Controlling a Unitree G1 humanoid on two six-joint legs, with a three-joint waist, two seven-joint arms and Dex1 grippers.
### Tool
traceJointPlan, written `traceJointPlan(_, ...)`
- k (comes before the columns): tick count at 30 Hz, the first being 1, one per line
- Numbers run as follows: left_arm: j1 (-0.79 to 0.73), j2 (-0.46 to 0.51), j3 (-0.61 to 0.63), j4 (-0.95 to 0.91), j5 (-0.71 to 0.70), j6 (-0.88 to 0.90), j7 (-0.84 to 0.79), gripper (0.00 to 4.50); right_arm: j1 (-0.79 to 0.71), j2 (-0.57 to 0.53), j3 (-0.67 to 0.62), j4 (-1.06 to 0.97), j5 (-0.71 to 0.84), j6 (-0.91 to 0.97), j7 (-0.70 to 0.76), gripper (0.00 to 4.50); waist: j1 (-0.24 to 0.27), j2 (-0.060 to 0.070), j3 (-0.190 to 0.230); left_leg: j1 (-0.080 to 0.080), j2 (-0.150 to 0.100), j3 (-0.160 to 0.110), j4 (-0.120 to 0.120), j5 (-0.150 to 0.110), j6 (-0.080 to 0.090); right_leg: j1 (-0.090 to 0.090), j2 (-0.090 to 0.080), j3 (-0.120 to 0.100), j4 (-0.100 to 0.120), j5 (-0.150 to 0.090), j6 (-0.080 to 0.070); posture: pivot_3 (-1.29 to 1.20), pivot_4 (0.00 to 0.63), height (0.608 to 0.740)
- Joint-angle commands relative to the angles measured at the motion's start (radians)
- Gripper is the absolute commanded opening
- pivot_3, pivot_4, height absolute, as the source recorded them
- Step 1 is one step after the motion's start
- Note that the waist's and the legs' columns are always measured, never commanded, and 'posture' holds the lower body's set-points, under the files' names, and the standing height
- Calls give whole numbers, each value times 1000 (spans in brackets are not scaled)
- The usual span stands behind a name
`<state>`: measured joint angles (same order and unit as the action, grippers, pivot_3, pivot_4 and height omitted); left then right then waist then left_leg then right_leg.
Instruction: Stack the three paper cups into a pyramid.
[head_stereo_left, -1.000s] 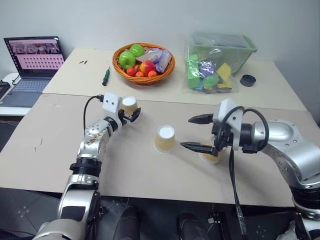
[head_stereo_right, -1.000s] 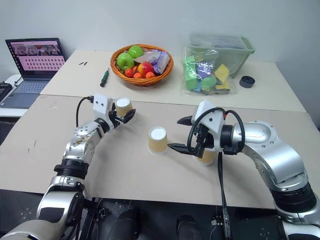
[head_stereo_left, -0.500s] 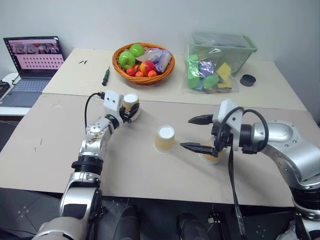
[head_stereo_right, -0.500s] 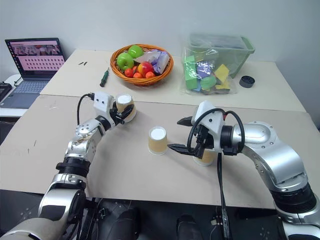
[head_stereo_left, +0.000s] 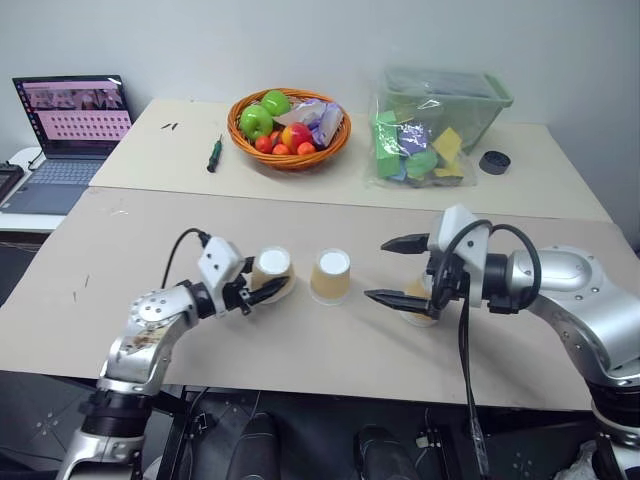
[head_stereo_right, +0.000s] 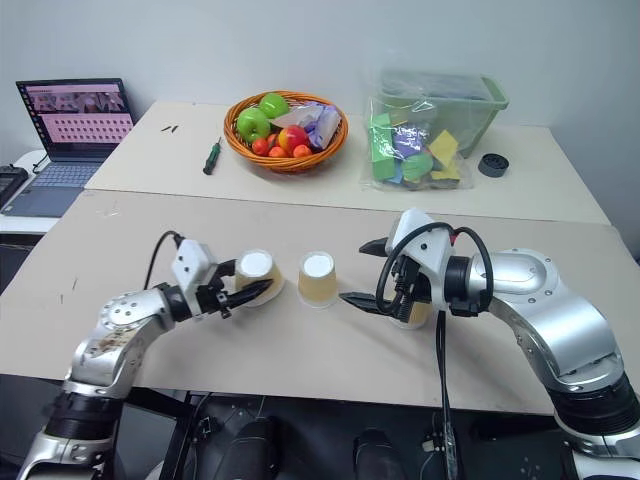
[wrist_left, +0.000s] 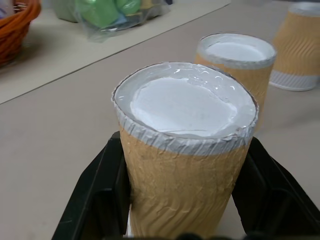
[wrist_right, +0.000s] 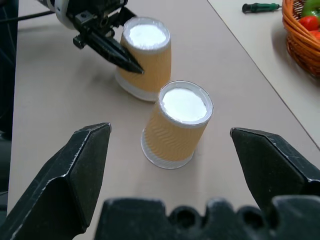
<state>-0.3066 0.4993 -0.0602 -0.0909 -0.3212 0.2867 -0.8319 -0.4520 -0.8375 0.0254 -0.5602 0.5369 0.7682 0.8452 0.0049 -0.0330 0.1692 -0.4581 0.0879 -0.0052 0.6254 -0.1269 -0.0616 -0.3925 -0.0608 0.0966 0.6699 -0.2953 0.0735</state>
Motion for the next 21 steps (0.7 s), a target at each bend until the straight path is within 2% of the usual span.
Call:
traceJointPlan(1,-31,-20,-28,36,24,-36,-13,2641,-13,-19,-48,-40,25,13,-5,4500,-2,0,0,0,0,0,0,0,0,0,0,0,0,0,0,0,150,692)
traceJointPlan(5,-46,-38,-40,69,34,-50,-17,2641,-9,-33,-69,-58,46,28,-11,4500,-4,0,0,-1,0,0,-1,-1,2,0,0,0,0,-1,0,0,150,692)
traceJointPlan(7,-49,-40,-37,67,27,-50,-24,3194,-7,-38,-85,-67,62,39,-15,4500,-5,0,0,-1,0,0,-1,-1,2,0,0,0,0,-1,0,0,150,692)
traceJointPlan(8,-46,-37,-34,57,21,-47,-31,3335,-8,-39,-96,-69,71,43,-16,4500,-5,0,0,-1,0,0,-1,-1,2,0,0,0,0,-1,0,0,150,692)
traceJointPlan(10,-42,-32,-29,36,15,-40,-32,4313,-11,-38,-123,-71,96,50,-17,4500,-5,0,0,-1,0,0,-1,-1,2,0,0,0,0,-1,0,0,150,692)
traceJointPlan(11,-39,-27,-23,20,11,-35,-34,4455,-19,-37,-156,-64,127,56,-14,4500,-5,0,0,-1,0,0,-1,-1,2,0,0,0,0,-1,0,0,150,692)
traceJointPlan(14,-28,3,5,-47,-21,9,-42,4455,-35,-50,-294,-3,226,67,11,4500,-6,0,0,-1,0,0,-1,-1,2,0,0,0,0,-1,0,0,150,692)
traceJointPlan(16,-19,30,29,-102,-62,61,-49,4455,-24,-91,-364,54,235,56,41,4500,-5,0,0,-1,0,0,-1,-1,2,0,0,0,-1,-1,0,0,150,692)
traceJointPlan(19,-4,88,90,-191,-120,139,-48,4455,57,-200,-428,171,170,13,127,4500,-3,0,0,-1,0,0,-1,-2,3,0,0,0,-2,-1,0,0,150,692)
traceJointPlan(21,-5,126,133,-242,-164,201,-40,4455,168,-276,-399,225,65,-68,188,4500,-1,0,0,-1,0,0,-2,-2,3,1,0,0,-4,-1,0,0,150,692)
